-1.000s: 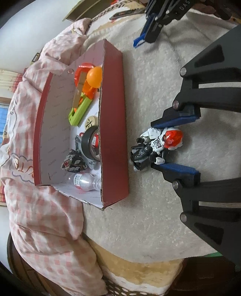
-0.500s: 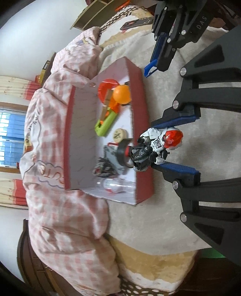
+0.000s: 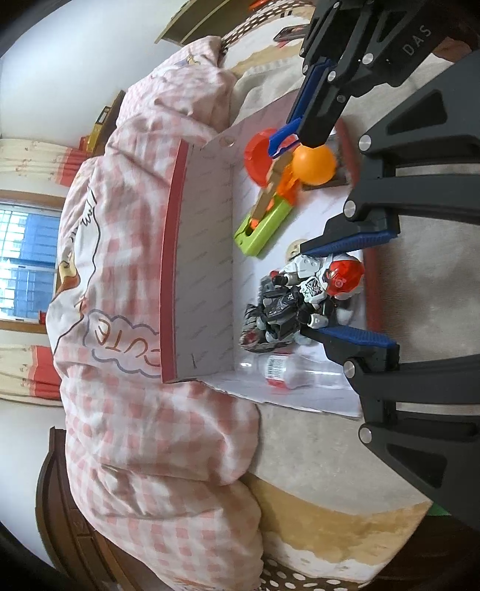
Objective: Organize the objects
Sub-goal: 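Lift and carry the robot toy and blue marker over the box, then lower the robot toy and blue marker into the box, opening both grippers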
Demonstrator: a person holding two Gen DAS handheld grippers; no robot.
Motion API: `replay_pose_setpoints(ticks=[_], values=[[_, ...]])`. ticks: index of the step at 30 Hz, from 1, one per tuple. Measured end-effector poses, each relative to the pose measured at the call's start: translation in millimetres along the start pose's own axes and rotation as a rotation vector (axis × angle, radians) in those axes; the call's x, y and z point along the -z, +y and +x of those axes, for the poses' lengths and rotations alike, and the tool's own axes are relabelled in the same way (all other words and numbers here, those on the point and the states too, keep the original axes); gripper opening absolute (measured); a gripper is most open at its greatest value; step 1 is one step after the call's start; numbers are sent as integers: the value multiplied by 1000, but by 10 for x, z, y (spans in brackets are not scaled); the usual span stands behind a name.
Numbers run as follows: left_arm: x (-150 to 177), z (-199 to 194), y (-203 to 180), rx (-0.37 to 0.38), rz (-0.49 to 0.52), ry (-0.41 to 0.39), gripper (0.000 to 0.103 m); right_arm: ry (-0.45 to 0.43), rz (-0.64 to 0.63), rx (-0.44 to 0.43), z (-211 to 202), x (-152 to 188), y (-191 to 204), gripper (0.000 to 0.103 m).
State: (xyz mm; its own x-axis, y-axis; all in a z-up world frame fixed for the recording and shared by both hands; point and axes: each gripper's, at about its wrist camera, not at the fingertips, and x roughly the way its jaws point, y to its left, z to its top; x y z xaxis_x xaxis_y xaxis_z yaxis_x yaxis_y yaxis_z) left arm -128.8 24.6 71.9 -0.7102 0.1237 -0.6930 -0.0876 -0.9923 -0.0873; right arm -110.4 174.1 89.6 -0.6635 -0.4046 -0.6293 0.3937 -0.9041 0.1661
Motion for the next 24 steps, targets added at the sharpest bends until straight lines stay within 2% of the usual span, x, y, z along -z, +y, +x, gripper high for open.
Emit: replay_pose_setpoints(ticks=[5, 10, 15, 16, 18, 20, 24], values=[[-81, 180, 17, -18, -5, 14, 35, 13, 6, 25, 167, -88, -41, 14], [-126, 337, 24, -33, -6, 35, 30, 26, 19, 46, 296, -142, -115, 14], [-139, 371, 11, -41, 5, 23, 30, 30, 22, 56, 359, -159, -151, 15], [-141, 373, 6, -42, 6, 23, 32, 31, 23, 60, 372, -158, -157, 16], [-154, 387, -4, -42, 8, 29, 50, 32, 22, 69, 382, -153, -153, 31], [-170, 396, 2, -54, 4, 24, 61, 31, 17, 82, 387, -145, -148, 34], [-173, 374, -9, -70, 10, 15, 64, 39, 22, 80, 400, -137, -154, 38]])
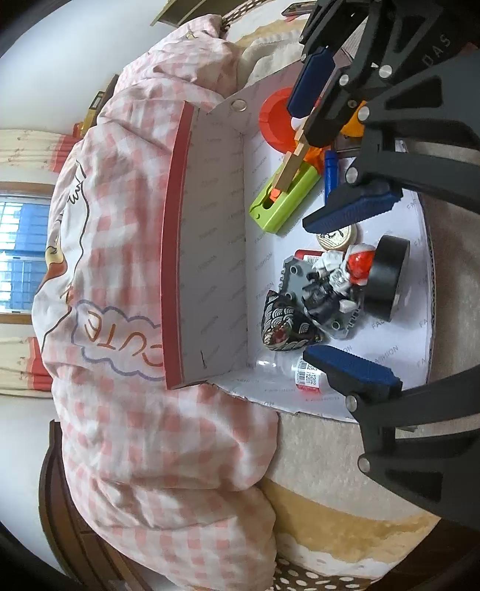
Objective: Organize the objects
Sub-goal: 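Lower the robot toy and blue marker into the box, opening both grippers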
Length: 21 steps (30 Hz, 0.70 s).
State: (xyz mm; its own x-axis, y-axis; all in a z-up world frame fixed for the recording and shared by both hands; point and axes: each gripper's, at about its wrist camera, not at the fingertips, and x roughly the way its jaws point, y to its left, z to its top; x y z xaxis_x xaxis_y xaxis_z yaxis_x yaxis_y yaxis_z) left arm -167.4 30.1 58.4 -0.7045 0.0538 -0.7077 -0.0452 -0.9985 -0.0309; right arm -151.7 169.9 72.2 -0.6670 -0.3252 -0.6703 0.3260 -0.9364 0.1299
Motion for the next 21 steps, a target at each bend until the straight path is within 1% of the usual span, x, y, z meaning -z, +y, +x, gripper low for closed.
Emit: replay_pose_setpoints(ticks=[9, 21], values=[[43, -103, 3, -2, -10, 8, 64, -9, 10, -1, -99, 38, 16, 40], [195, -438, 10, 4, -15, 11, 64, -24, 24, -9, -406, 141, 98, 40]])
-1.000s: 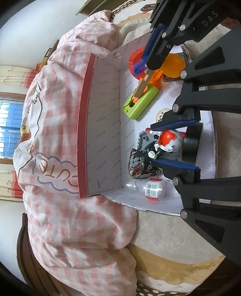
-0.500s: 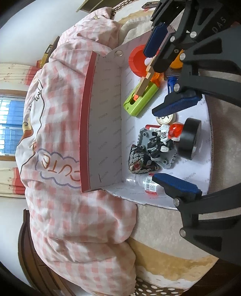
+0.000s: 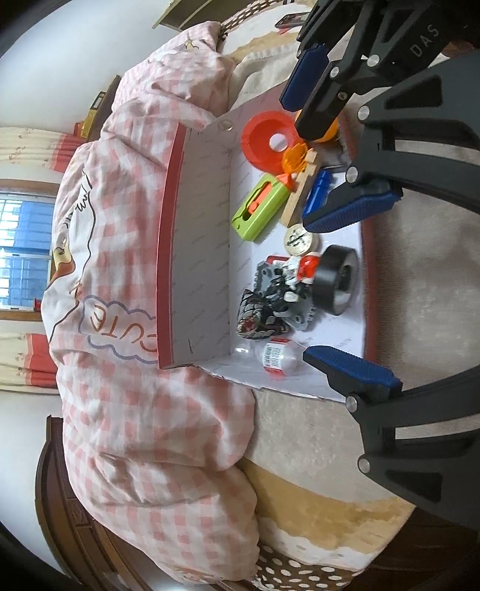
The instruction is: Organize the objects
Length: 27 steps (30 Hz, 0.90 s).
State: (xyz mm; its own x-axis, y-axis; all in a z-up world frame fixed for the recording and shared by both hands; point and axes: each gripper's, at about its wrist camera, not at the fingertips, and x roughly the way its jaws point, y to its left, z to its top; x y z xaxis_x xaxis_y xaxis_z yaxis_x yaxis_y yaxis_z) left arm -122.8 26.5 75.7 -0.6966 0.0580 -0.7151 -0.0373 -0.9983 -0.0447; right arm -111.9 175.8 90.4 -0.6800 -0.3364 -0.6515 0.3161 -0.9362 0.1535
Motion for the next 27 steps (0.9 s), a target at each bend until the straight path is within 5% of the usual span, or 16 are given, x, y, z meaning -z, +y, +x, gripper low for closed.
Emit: replay_pose_setpoints(ticks=[14, 27], values=[[312, -268, -28, 21, 8, 33, 64, 51, -1, 9, -222, 354, 66, 40], [555, -118, 26, 14, -21, 121, 64, 104, 61, -3, -203, 609, -8, 40]])
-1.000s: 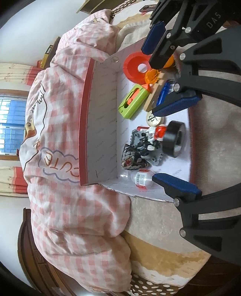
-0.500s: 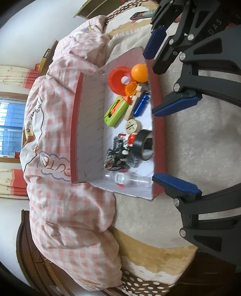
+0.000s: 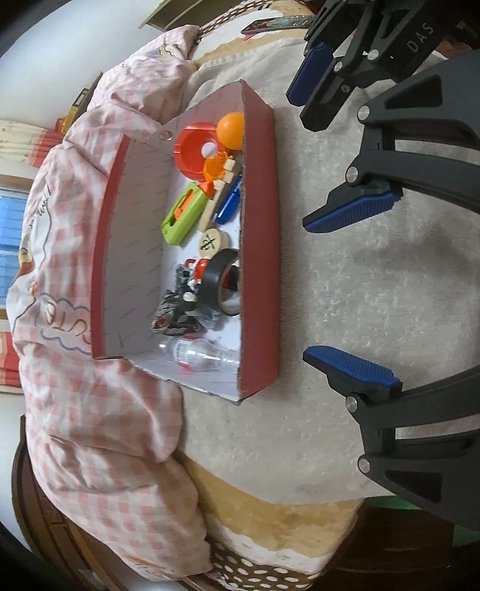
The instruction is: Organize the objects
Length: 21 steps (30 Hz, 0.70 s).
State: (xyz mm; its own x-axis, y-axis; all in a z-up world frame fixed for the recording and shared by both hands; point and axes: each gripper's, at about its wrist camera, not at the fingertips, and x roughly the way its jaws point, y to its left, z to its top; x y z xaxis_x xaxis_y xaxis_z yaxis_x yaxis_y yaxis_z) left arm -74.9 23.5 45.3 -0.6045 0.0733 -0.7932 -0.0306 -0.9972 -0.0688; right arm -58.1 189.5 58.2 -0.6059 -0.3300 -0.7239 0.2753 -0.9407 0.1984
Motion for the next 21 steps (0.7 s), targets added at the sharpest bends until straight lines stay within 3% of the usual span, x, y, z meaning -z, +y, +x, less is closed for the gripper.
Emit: replay_pose_setpoints(ticks=[21], values=[[40, 73, -36, 2, 15, 36, 64, 23, 13, -4, 76, 59, -23, 40]])
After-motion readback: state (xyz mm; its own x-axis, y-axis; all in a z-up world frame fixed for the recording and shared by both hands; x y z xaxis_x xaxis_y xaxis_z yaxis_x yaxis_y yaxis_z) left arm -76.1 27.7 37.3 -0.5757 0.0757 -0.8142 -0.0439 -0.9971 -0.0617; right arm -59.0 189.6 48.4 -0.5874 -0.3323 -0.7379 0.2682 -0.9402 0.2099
